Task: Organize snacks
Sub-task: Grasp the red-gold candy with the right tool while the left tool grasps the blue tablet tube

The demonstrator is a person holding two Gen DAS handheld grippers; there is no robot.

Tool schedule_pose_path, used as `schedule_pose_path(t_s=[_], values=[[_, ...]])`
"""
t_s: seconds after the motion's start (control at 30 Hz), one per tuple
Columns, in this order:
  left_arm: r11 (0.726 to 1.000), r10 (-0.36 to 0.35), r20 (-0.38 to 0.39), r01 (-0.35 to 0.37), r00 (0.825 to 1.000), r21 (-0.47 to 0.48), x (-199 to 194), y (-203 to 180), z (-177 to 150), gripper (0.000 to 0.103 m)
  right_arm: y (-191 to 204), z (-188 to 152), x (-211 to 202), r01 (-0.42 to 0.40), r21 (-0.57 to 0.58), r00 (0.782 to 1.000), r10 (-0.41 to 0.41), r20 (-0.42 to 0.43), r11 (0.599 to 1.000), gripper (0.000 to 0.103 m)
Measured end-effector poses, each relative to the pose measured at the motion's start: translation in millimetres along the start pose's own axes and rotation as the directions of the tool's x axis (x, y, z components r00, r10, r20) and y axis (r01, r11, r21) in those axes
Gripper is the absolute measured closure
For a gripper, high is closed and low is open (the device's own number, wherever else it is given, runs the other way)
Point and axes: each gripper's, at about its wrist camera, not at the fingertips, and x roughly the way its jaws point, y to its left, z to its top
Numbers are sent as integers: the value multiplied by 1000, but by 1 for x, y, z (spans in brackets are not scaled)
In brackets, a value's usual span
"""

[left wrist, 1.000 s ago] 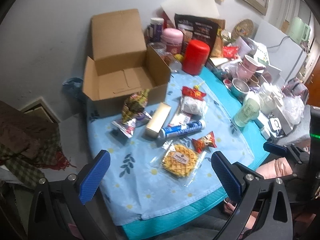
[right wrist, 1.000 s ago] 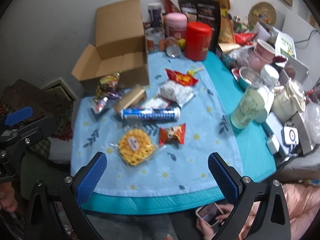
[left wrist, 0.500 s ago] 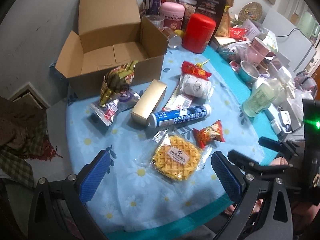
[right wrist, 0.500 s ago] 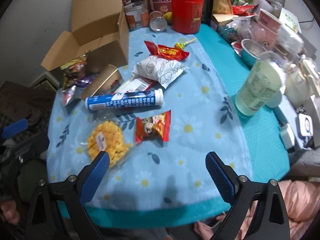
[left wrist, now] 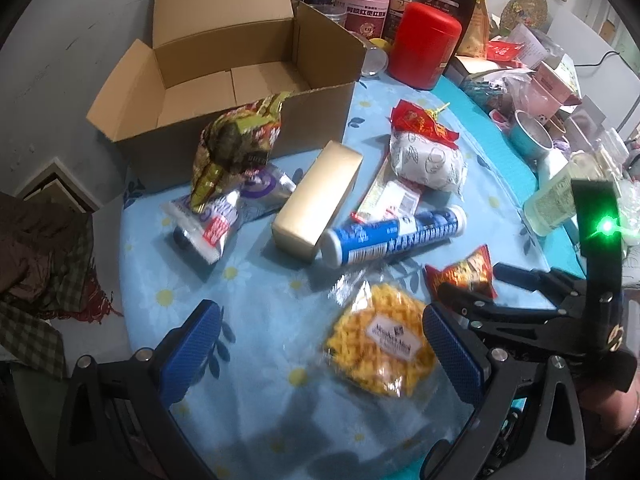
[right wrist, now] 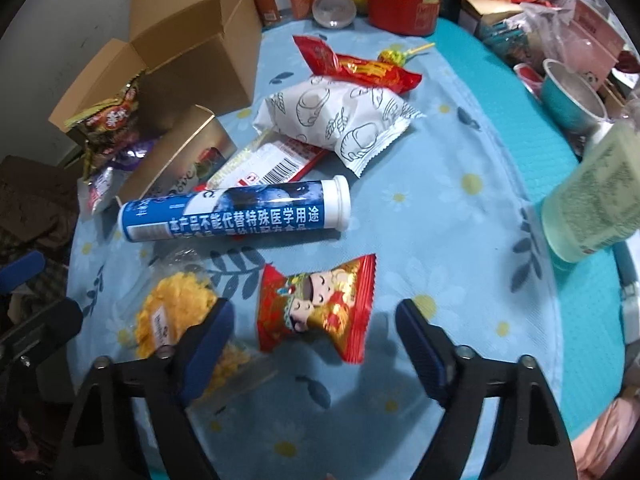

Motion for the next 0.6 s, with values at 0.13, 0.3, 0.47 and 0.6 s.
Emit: schedule_pose_path(t_s=[0.13, 0.3, 0.47, 0.6], values=[[1000, -15, 18, 14, 1000, 24, 6, -4, 15, 0, -4, 2, 11, -22, 6, 999, 22, -42, 1000, 52], [995, -49, 40, 45, 998, 85, 11, -17, 32, 0, -10, 4, 8, -38, -6, 998, 38, -47, 999, 63], [983, -90, 27, 84, 996, 165, 28, -35, 45, 4, -31, 10, 1, -30, 13, 998, 30, -47, 999, 63], [966, -127, -33, 131, 991, 223, 49, -50, 51, 22, -47, 13, -2, -22, 35, 998, 23, -50, 999, 63]])
